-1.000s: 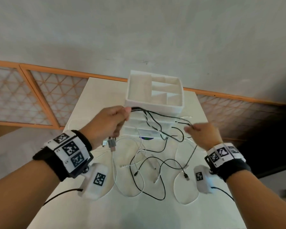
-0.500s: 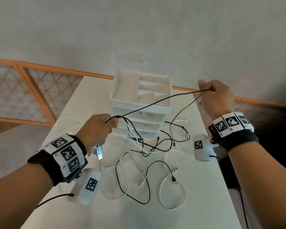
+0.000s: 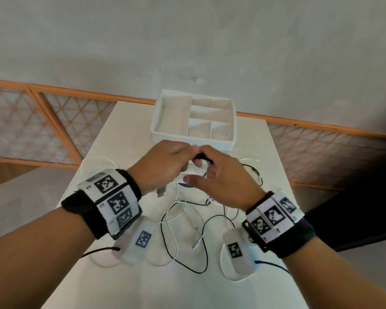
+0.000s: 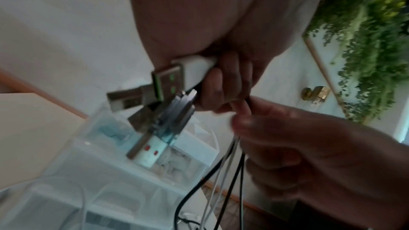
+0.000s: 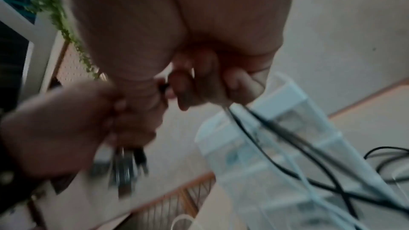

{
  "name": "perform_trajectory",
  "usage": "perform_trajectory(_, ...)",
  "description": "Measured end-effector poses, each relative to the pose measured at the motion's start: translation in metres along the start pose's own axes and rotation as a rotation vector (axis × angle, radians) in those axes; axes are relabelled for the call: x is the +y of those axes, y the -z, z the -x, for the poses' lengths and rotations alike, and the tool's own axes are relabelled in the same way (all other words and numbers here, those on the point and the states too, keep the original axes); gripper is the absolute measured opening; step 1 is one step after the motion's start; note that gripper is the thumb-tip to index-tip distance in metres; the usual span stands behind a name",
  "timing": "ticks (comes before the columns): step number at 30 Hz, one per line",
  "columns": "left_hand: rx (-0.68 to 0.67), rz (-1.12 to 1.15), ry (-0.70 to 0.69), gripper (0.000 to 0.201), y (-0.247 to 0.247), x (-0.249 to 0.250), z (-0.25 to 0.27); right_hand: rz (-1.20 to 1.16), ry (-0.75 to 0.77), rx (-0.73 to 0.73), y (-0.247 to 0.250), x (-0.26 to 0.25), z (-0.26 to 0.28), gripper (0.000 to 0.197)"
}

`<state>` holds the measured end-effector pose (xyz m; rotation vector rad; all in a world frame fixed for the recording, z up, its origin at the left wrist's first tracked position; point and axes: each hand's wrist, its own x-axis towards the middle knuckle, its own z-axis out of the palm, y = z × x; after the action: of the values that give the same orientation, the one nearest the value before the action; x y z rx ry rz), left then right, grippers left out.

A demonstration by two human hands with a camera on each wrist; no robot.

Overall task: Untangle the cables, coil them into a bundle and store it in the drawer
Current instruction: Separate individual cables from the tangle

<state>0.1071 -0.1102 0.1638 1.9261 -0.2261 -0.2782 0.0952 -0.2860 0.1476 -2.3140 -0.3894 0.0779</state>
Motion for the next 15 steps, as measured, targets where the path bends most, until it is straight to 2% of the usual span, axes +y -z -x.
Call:
perform_trajectory(1, -0.009, -0.035, -0.040, 0.040, -0.001, 0.004, 0.002, 0.005, -0.020, 0.054, -0.009, 0.004, -0.003, 0.016)
perform_trajectory(2, -0.004, -0.029, -0.072, 0.039, 0.001, 0.007, 0.005, 0.034, -0.092, 0.072, -0.015, 0.017, -0.006, 0.017)
perform_trajectory(5, 0.065, 0.122, -0.105, 0.036, 0.027, 0.009, 0.017, 0.174, -0.449, -0.168, -0.008, 0.075, -0.003, 0.026)
perform_trajectory(7, 0.063, 0.158, -0.087, 0.034, 0.050, 0.004, 0.026, 0.272, -0.660, -0.210, 0.006, 0.118, 0.001, 0.028)
perform_trajectory(8, 0.043, 0.131, -0.063, 0.032, 0.060, -0.002, 0.031, 0.312, -0.724, -0.151, 0.015, 0.136, 0.001, 0.031)
perform_trajectory(10, -0.037, -0.029, 0.029, 0.027, 0.071, -0.018, 0.039, 0.254, -0.771, 0.062, 0.033, 0.158, 0.000, 0.031)
perform_trajectory(12, -0.137, -0.254, 0.119, 0.024, 0.071, -0.040, 0.042, 0.108, -0.721, 0.289, 0.048, 0.160, -0.006, 0.026)
perform_trajectory(15, -0.183, -0.489, 0.212, 0.032, 0.059, -0.072, 0.037, -0.012, -0.563, 0.486, 0.063, 0.138, -0.023, 0.018)
